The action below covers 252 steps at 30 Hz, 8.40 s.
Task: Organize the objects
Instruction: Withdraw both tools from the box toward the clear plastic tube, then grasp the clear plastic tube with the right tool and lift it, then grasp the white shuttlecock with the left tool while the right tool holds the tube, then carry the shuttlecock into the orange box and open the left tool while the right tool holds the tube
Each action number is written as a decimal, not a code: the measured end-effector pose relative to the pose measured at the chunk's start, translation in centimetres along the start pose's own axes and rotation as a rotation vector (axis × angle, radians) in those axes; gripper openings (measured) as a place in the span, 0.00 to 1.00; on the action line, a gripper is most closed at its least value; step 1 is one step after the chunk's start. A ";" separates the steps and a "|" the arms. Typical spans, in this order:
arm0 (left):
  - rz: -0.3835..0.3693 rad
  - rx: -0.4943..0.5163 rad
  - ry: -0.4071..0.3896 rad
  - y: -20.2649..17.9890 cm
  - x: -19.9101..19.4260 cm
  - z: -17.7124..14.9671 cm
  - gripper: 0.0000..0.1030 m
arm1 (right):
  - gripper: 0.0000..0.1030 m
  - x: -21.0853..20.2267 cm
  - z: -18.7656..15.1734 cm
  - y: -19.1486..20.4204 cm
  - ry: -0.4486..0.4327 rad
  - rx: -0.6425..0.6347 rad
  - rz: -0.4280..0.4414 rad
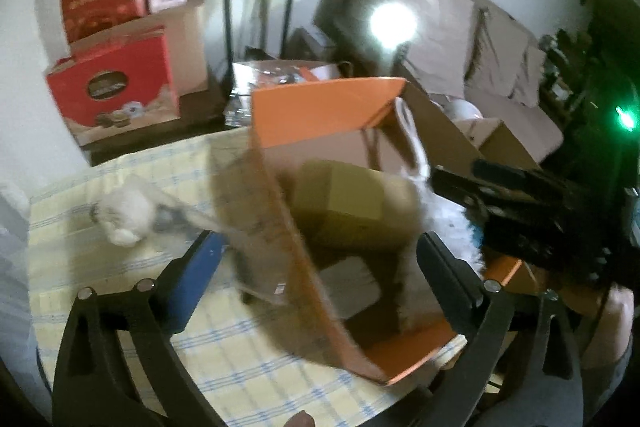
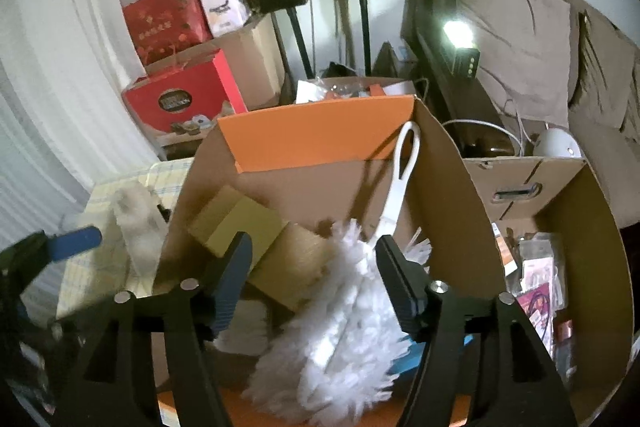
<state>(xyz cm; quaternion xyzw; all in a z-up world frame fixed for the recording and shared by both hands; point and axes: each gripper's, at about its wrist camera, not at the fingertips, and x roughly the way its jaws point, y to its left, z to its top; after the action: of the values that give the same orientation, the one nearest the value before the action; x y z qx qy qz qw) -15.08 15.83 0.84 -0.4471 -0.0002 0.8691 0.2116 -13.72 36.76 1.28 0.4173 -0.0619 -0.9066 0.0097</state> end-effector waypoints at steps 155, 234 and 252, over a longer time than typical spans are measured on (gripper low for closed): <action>0.262 -0.222 0.052 20.1 4.9 -2.8 0.93 | 0.54 5.3 0.0 16.9 0.212 -0.232 0.292; -0.111 -0.048 0.039 -1.2 4.8 3.7 0.03 | 0.73 2.0 1.2 -8.3 0.111 0.180 -0.098; -0.109 0.000 0.059 -1.5 2.2 -0.4 0.51 | 0.74 -0.3 -0.4 -1.7 0.073 0.050 0.032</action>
<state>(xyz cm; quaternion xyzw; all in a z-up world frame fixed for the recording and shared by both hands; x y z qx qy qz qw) -15.38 17.89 -0.77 -0.4718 -0.0182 0.8427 0.2587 -13.16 38.41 0.99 0.4492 -0.0908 -0.8887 0.0161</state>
